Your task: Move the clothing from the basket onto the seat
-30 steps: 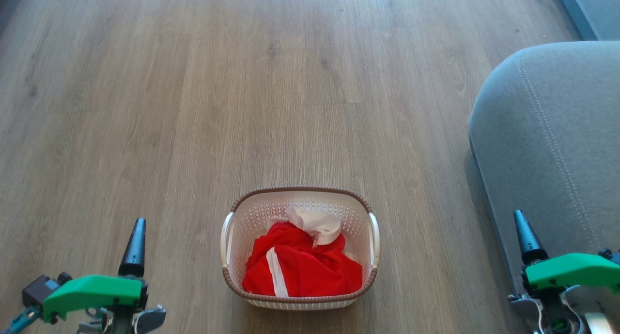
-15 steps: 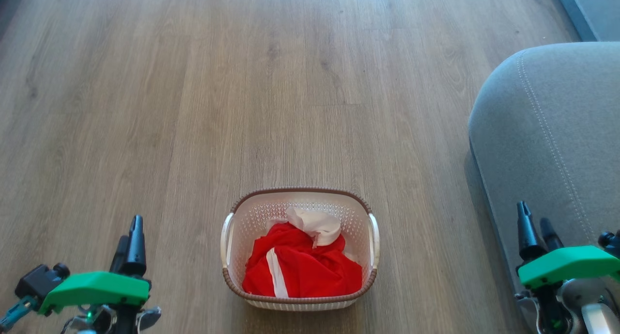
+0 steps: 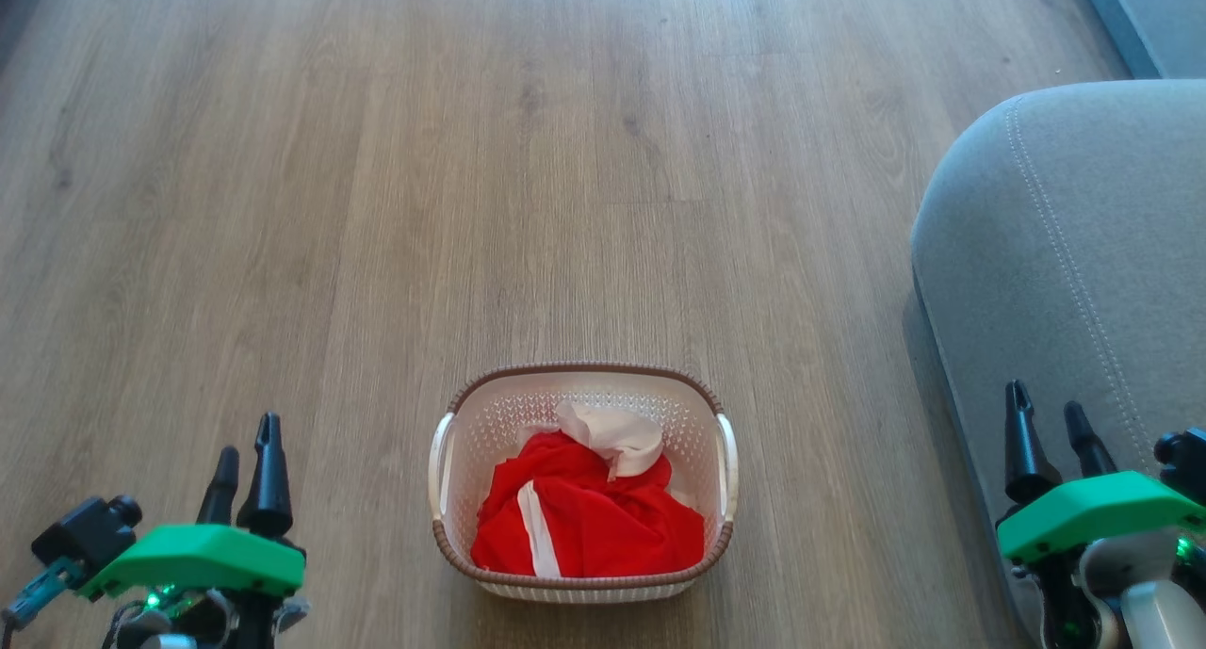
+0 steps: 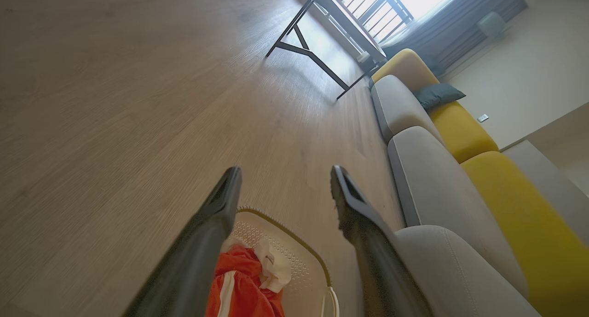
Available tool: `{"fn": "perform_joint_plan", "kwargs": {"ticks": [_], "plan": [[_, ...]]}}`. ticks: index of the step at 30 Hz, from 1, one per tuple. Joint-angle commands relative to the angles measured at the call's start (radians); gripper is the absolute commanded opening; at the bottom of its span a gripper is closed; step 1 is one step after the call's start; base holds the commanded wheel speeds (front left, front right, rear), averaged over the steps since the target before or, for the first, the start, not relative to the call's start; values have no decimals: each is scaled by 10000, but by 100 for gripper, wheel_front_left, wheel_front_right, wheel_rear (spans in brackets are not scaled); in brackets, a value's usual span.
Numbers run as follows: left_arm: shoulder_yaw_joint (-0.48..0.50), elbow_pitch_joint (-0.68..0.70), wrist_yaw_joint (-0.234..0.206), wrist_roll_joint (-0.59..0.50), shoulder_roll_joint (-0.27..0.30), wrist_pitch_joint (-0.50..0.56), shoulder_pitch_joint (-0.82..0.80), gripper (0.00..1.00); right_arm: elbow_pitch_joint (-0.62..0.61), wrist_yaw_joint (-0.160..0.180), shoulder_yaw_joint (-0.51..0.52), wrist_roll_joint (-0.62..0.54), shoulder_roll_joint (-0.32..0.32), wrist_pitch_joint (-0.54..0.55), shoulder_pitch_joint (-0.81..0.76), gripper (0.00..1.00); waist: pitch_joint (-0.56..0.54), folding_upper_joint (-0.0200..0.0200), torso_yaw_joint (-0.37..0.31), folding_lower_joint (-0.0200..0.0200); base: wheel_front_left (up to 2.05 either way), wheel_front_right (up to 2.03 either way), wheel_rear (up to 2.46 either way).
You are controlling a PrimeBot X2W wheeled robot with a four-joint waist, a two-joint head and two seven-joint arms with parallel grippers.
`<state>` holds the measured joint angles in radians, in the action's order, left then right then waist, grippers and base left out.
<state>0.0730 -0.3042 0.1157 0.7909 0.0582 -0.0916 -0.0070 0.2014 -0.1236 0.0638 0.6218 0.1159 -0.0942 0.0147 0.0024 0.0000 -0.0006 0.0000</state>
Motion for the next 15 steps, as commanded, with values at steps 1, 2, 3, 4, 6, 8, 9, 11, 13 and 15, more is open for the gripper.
{"fn": "perform_joint_plan", "kwargs": {"ticks": [1,2,3,4,6,8,9,11,13,15], "plan": [[174,395,94,-373,237,-173,-540,100,-430,-42,-138,-411,304,-152,279,100,6,0,-2,0,0,0,0],[178,403,97,-497,242,-202,-541,100,-443,-42,-148,-545,319,-181,279,100,11,0,-3,0,0,0,0],[180,411,100,-623,247,-231,-543,100,-457,-43,-158,-677,333,-210,279,100,16,0,-3,0,0,0,0],[180,417,102,-748,252,-261,-545,100,-468,-43,-167,-808,347,-239,278,100,20,0,-4,0,0,0,0],[175,427,107,-997,262,-320,-552,100,-489,-44,-185,-1066,379,-298,280,100,29,0,-4,0,0,0,0],[169,436,111,-1240,271,-378,-562,100,-507,-46,-204,-1321,411,-356,284,100,36,0,-5,0,0,0,0],[166,441,112,-1364,276,-408,-567,100,-513,-46,-212,-1444,428,-386,285,100,40,0,-5,0,0,0,0],[162,448,115,-1604,284,-466,-573,100,-523,-47,-231,-1690,466,-444,287,100,45,0,-5,0,0,0,0],[160,449,117,-1726,289,-496,-574,100,-522,-48,-237,-1813,482,-473,285,100,46,0,-5,0,0,0,0],[159,452,120,-1967,300,-555,-575,100,-528,-49,-253,-2064,516,-532,281,100,46,0,-5,0,0,0,0]]}}
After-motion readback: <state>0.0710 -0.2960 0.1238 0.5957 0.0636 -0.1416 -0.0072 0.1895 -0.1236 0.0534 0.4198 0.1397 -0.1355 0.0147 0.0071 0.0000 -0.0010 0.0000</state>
